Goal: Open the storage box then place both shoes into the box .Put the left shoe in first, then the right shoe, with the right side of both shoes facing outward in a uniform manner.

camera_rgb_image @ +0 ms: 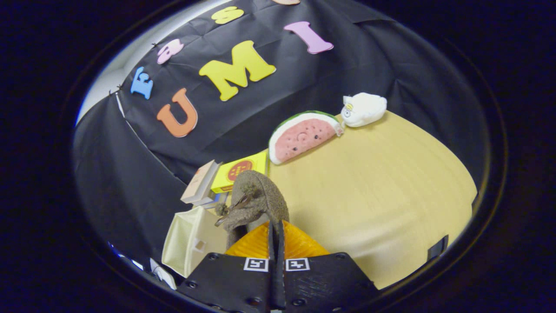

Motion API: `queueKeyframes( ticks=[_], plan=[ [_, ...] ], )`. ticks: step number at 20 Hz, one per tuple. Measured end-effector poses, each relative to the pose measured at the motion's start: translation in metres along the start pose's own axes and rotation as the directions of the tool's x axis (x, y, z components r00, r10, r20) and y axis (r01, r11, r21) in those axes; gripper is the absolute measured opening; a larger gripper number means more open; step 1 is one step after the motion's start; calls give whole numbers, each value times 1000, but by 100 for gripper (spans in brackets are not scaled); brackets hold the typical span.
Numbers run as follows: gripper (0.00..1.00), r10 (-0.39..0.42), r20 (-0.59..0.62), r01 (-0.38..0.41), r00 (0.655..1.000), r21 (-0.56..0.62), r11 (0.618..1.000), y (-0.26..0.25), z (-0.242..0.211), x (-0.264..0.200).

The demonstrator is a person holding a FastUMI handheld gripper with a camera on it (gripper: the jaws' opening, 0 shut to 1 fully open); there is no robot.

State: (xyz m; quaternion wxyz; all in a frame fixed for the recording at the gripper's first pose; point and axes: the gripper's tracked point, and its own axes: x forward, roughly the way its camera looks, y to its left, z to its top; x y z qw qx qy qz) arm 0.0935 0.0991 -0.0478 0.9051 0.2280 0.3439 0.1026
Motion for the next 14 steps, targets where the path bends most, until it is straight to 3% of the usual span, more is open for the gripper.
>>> queueKeyframes(
  ticks=[6, 11, 14],
  plan=[
    [0, 76, -36, -77, 996, -21, 997, 130, -29, 10],
    [0, 56, -70, -53, 996, 36, 998, 198, -66, 37],
    [0, 19, -62, -14, 998, 90, 996, 200, -86, 51]
  ],
)
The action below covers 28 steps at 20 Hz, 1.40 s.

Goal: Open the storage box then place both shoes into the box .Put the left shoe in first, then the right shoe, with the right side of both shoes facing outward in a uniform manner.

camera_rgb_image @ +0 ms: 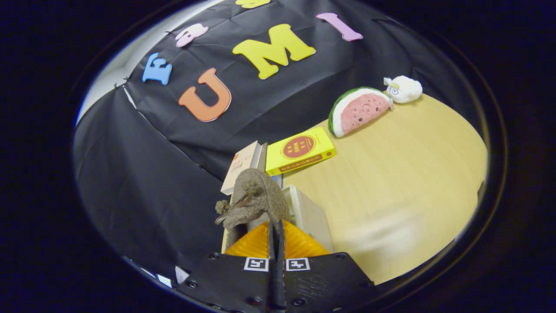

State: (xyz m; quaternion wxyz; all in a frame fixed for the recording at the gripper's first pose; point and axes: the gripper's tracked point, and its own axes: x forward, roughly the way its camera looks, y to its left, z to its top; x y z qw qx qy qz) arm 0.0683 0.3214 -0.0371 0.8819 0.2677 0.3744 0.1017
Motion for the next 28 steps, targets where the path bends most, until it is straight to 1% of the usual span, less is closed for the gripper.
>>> queueKeyframes(
  ticks=[3, 6, 8, 9, 13, 15, 17, 18, 19, 22, 24, 25, 26, 28],
  plan=[
    [0, -28, 10, 27, 1000, 30, 999, 4, -17, 12],
    [0, -97, 26, 96, 995, 35, 995, -6, -29, 21],
    [0, -146, 45, 145, 988, 15, 989, -15, -33, 25],
    [0, -154, 55, 154, 986, 14, 988, -17, -34, 26],
    [0, -168, 73, 169, 983, -7, 986, -18, -43, 27],
    [5, -155, 58, 156, 986, -5, 988, -16, -49, 29],
    [11, -140, 70, 141, 988, -6, 990, -12, -49, 23],
    [22, -139, 80, 141, 987, -24, 990, -12, -47, 19],
    [28, -134, 80, 137, 988, -39, 990, -12, -46, 14],
    [59, -74, 97, 79, 993, -57, 995, -5, -39, -3],
    [80, -33, 148, 48, 988, -101, 994, -5, -24, -16],
    [86, -23, 188, 50, 982, -143, 989, -7, -14, -23],
    [95, -13, 226, 58, 974, -192, 980, -10, -5, -31],
    [95, 15, 288, 71, 958, -286, 956, -9, 11, -49]
  ],
)
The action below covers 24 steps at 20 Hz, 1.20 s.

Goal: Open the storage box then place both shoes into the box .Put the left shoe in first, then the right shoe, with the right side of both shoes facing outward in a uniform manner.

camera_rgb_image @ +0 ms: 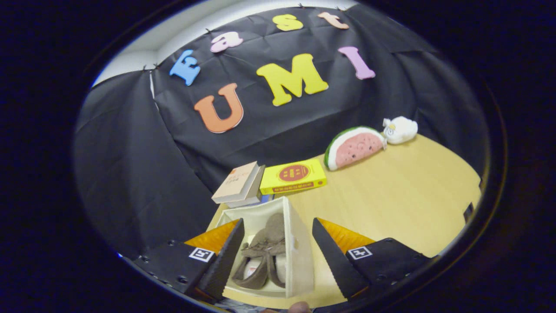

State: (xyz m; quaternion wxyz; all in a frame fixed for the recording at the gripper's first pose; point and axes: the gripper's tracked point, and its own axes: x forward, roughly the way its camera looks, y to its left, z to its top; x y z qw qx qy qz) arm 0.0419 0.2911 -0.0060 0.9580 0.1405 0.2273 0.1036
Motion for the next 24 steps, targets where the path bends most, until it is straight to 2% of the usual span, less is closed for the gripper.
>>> queueKeyframes(
  ticks=[3, 6, 10, 15, 21, 24],
  plan=[
    [95, 43, 131, -28, 990, -110, 994, -4, 42, -26],
    [95, 52, 237, -6, 970, -192, 981, -27, 75, -47],
    [95, 55, 290, -7, 956, -163, 987, -74, 100, -65],
    [95, 36, 315, 30, 948, -202, 979, -136, 105, -79],
    [95, 36, 384, 91, 922, -307, 947, -177, 108, -101],
    [95, 47, 404, 86, 914, -304, 949, -183, 108, -107]
  ],
)
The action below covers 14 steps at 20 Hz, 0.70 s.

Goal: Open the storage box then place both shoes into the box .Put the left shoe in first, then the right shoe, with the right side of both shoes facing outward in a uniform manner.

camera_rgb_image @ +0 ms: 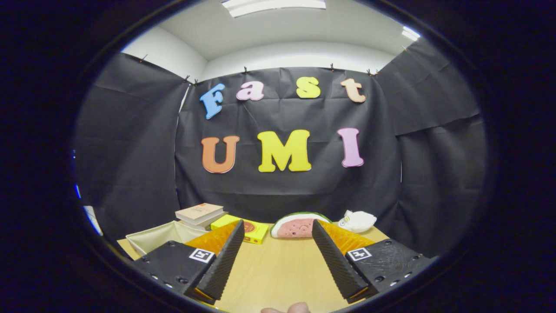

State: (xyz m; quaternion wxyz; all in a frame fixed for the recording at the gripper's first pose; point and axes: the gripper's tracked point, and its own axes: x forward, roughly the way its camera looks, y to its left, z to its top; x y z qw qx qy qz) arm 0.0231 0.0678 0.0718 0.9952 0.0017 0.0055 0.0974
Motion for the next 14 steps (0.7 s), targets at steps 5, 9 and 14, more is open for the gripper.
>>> queueKeyframes(
  ticks=[5, 9, 14],
  plan=[
    [95, 3, -38, -3, 999, 5, 1000, -11, -22, 11],
    [95, -51, -41, 50, 998, -44, 998, -35, -35, 25],
    [95, -67, -42, 66, 997, -13, 998, -41, -38, 32]
  ],
)
